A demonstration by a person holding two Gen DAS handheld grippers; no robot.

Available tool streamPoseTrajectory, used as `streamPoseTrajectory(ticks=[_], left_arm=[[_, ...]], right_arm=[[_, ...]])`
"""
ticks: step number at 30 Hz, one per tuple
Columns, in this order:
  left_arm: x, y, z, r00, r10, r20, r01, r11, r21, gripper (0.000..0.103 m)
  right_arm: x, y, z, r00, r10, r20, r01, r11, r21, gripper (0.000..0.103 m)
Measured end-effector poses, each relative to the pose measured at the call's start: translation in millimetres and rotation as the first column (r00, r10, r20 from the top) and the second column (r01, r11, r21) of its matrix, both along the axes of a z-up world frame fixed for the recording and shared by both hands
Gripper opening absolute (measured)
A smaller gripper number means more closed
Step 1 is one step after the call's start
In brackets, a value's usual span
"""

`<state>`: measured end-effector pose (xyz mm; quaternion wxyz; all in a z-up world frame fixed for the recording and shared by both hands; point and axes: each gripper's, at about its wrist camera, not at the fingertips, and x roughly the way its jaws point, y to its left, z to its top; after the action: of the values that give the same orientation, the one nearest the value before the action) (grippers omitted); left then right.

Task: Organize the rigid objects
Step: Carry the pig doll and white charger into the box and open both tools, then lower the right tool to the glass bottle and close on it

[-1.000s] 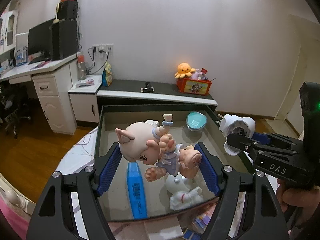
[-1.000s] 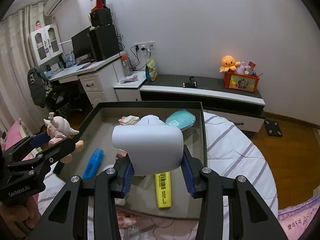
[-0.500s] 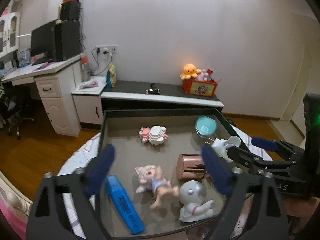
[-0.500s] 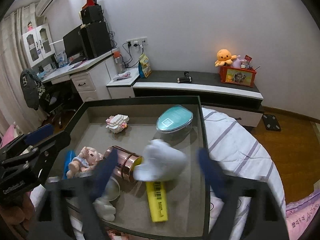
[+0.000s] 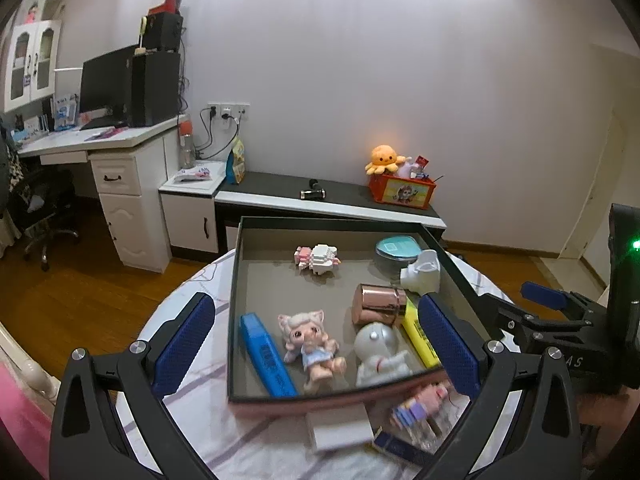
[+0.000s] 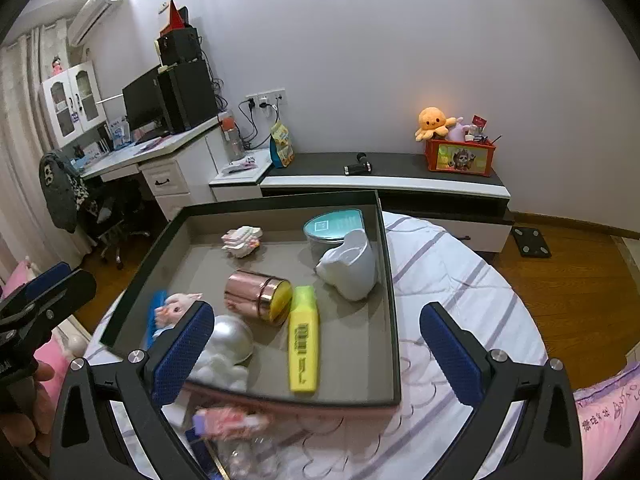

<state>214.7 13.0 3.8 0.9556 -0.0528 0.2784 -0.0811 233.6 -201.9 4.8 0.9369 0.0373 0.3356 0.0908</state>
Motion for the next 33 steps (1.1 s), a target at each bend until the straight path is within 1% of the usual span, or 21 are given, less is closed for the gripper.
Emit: streamPoseTrajectory(ticks=[6,17,25,33], left_arm=[[-32,2,3,1.000,-0.002,0.011,0.002,1.000,0.015,0.103],[-89,0,0,1.000,0.006,0.005,-0.006,1.000,0.022,0.103],[-116,1,-11,0.999,0.032,-0.020,-0.032,0.999,0.027,0.103],[-129,6,-24,0.997,0.048,-0.058,-0.047,0.999,0.022,0.103]], right_arm=[[-33,2,9,1.000,0.004,0.027,-0.004,1.000,0.007,0.103],[-90,-1,13,0.999,-0.009,0.052,0.008,1.000,0.024,0.103],[-123,-1,4,0.999,0.000,0.048,-0.001,1.000,0.018,0.103],[-137,1,-9,1.000,0.011,0.018,-0.011,1.000,0.016,0.103]])
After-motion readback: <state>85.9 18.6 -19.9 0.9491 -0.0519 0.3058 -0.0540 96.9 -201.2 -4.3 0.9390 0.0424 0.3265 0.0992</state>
